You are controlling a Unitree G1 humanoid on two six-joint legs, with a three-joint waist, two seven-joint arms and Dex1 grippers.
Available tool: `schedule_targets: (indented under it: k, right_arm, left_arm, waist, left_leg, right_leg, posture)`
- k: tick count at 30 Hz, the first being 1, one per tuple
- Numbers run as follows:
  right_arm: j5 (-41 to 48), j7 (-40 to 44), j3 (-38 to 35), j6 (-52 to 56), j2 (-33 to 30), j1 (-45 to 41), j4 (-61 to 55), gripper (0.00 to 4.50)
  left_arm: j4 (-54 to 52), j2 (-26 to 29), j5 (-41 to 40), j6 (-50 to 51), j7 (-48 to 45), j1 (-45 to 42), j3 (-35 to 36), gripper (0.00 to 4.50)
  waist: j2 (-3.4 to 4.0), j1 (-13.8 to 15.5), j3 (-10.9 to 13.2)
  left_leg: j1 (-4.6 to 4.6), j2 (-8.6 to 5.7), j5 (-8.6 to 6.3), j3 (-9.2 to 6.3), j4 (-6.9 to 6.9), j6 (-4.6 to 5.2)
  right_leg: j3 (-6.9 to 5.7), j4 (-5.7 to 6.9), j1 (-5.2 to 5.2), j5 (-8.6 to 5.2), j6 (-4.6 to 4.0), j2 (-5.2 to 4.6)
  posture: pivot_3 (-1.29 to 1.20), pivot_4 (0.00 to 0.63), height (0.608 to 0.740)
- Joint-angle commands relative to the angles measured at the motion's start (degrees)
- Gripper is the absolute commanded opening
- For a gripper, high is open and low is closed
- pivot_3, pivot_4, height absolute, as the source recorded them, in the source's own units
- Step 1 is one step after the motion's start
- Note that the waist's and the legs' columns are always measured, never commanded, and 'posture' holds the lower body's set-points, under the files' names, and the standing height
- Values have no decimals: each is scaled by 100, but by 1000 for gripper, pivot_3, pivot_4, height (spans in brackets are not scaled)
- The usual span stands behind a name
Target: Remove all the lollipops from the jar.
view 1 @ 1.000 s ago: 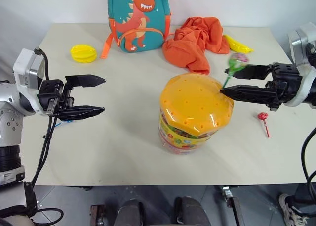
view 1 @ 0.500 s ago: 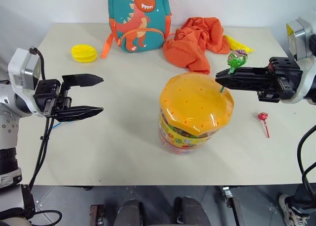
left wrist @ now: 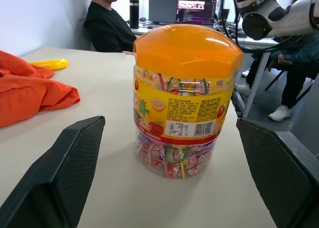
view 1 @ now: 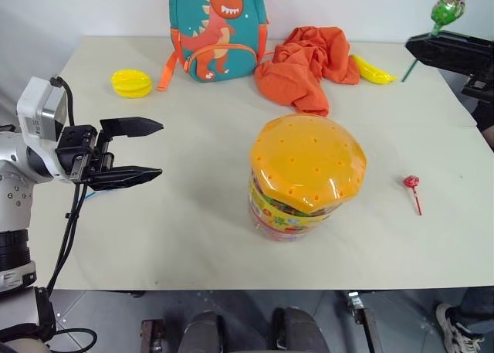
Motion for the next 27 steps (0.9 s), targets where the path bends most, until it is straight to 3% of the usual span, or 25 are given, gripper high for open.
schedule_targets:
  k: [1, 5, 11, 18, 22, 27]
  right_arm:
    - [-1341, -201, 578, -652, -287, 112, 1196, 27]
    - [-2259, 186, 1160, -1084, -415, 424, 2463, 27]
    - [-3427, 41, 1715, -1706, -189, 256, 4339, 27]
    - [-4117, 179, 1871, -2244, 124, 145, 5356, 27]
    - [-4386, 177, 1855, -2481, 216, 125, 5653, 27]
    - [-4525, 532, 1833, -2526, 169, 217, 5541, 1468]
  left_arm:
    - [-73, 46, -27, -98, 71, -2, 107, 4500]
    - [13, 70, 257, -124, 440, 52, 43, 4500]
    - [-73, 146, 395, 81, 1014, 328, 211, 4500]
    - [-173, 207, 517, 237, 1528, 497, 194, 4500]
    - [-216, 150, 329, 38, 1268, 637, 302, 4500]
    - [-145, 172, 340, -103, 1144, 804, 453, 4500]
  waist:
    - [-1, -5, 0]
    - [1, -1, 0]
    - [9, -87, 3]
    - [11, -169, 2]
    - [11, -156, 2]
    - [11, -145, 2]
  left_leg:
    - [0, 0, 0, 4, 0, 0]
    - [0, 1, 0, 11, -2, 0]
    - [0, 5, 0, 21, -5, 0]
    - [0, 9, 0, 21, -6, 0]
    - [0, 9, 0, 21, -5, 0]
    - [-1, 9, 0, 20, -5, 0]
  right_leg:
    - [1, -1, 0, 0, 0, 0]
    - [3, -1, -5, 0, 0, -2]
    - [6, -1, -13, 0, 0, -2]
    - [6, -1, -13, 0, -1, -1]
    - [5, 0, -12, -1, -1, -2]
    - [5, -1, -12, -1, -1, -2]
  posture:
    - [0, 150, 740]
    - [0, 150, 740]
    - [0, 150, 740]
    - [0, 150, 740]
    - [0, 150, 740]
    - [0, 150, 740]
